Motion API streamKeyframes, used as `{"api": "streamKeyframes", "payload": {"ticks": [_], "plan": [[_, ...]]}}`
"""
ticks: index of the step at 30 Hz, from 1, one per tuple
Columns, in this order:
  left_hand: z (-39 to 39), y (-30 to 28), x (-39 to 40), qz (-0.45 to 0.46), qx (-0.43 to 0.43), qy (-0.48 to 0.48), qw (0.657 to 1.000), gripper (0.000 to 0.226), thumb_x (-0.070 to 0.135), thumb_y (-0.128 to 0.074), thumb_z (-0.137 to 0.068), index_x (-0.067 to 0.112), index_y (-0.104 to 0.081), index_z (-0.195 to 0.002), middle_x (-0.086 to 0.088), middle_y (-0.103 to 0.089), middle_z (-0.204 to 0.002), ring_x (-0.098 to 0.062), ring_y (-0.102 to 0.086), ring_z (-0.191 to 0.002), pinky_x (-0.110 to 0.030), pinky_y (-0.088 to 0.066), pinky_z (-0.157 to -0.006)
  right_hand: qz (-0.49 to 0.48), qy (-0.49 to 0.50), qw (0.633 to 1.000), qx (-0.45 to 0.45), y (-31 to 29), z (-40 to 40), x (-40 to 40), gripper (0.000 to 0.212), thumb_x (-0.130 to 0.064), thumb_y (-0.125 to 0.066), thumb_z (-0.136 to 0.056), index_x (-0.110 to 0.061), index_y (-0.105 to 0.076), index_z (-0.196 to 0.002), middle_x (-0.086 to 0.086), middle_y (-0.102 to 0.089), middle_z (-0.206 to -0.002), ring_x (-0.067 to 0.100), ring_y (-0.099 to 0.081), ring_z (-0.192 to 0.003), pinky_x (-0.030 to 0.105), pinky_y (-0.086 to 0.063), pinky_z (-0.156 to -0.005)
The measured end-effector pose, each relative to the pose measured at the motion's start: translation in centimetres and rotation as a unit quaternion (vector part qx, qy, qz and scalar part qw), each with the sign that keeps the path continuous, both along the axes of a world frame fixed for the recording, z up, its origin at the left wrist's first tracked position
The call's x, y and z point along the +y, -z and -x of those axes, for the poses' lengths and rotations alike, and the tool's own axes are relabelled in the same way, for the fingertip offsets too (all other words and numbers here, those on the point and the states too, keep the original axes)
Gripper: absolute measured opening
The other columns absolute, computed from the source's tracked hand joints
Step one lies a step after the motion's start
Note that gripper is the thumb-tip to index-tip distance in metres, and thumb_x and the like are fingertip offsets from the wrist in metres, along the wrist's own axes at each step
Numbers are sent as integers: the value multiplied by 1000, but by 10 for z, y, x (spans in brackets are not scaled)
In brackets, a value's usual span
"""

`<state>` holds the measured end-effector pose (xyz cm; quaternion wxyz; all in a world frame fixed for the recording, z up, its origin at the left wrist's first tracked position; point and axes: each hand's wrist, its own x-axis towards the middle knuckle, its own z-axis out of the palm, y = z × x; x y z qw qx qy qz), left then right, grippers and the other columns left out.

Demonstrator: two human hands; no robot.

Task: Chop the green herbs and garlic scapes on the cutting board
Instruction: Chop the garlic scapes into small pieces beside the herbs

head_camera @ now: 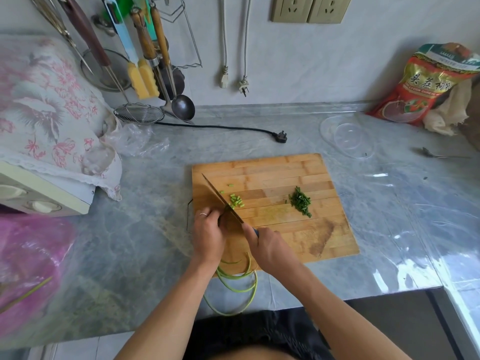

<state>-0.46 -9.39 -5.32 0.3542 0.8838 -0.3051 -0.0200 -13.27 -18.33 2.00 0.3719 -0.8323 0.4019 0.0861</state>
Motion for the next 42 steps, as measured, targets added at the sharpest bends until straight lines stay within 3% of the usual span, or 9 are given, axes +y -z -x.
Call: {"api": "streamKeyframes", "payload": {"ticks": [5,8,12,16,21,24,27,34,42], "plan": [[-1,0,0,5,18,1,1000,6,12,-67,-89,9,-73,-89,-7,-62,-85,-30,-60,-79,-40,-48,-62,15,-49,999,10,-2,-25,3,69,-66,-21,-95,-7,-56,-83,3,-45,-61,22,-44,-52,30,-31,-47],[-1,-3,1,-3,12,6,1000,11,6,-68,-85,9,-74,-93,-8,-65,-88,-31,-62,-83,-37,-49,-66,-2,-26,1000,2,-3,-15,-3,66,-66,-25,-95,-10,-48,-69,6,-51,-60,24,-47,-51,32,-34,-45],[0,-3,2,-20,-4,14,1000,24,-3,-69,-78,8,-75,-98,-11,-66,-94,-33,-62,-88,-38,-51,-70,5,-12,1000,8,-3,3,-1,64,-67,-28,-94,-13,-45,-67,8,-53,-62,25,-49,-52,32,-36,-46],[2,-3,3,-13,-22,23,999,9,9,-68,-87,7,-74,-94,-8,-66,-93,-31,-63,-87,-39,-52,-69,-30,32,999,-14,-2,-12,-5,65,-67,-25,-95,-12,-47,-67,7,-54,-63,24,-51,-57,34,-39,-54],[4,-3,5,-5,-32,27,999,15,13,-67,-90,6,-74,-101,-6,-67,-99,-28,-63,-93,-37,-53,-74,-54,68,996,-29,-2,-19,-4,64,-63,-22,-98,-13,-48,-67,6,-54,-63,20,-52,-55,31,-43,-48],[5,-2,6,8,-22,21,1000,14,10,-68,-89,8,-74,-101,-4,-68,-99,-26,-63,-94,-32,-52,-75,-53,47,997,-21,-7,-22,-5,53,-58,-21,-100,-23,-41,-66,10,-56,-72,25,-53,-63,36,-48,-58],[4,-4,6,31,15,0,999,11,7,-69,-88,8,-75,-97,-4,-69,-94,-24,-64,-89,-25,-46,-74,-50,36,998,-19,-13,-21,-9,59,-59,-22,-99,-14,-45,-71,10,-52,-75,25,-49,-69,31,-39,-66],[2,-2,6,65,47,-47,996,7,10,-74,-84,12,-77,-91,-6,-72,-81,-24,-67,-77,-30,-50,-65,-15,-28,999,-33,-17,-2,-5,65,-65,-26,-96,-11,-39,-62,5,-44,-55,20,-40,-50,33,-32,-51],[2,-1,5,100,58,-48,992,5,10,-73,-84,12,-75,-88,-4,-73,-80,-24,-67,-76,-39,-53,-64,19,-49,999,-7,-15,5,2,70,-74,-20,-89,-13,-46,-66,7,-54,-63,25,-51,-55,34,-40,-51]]}}
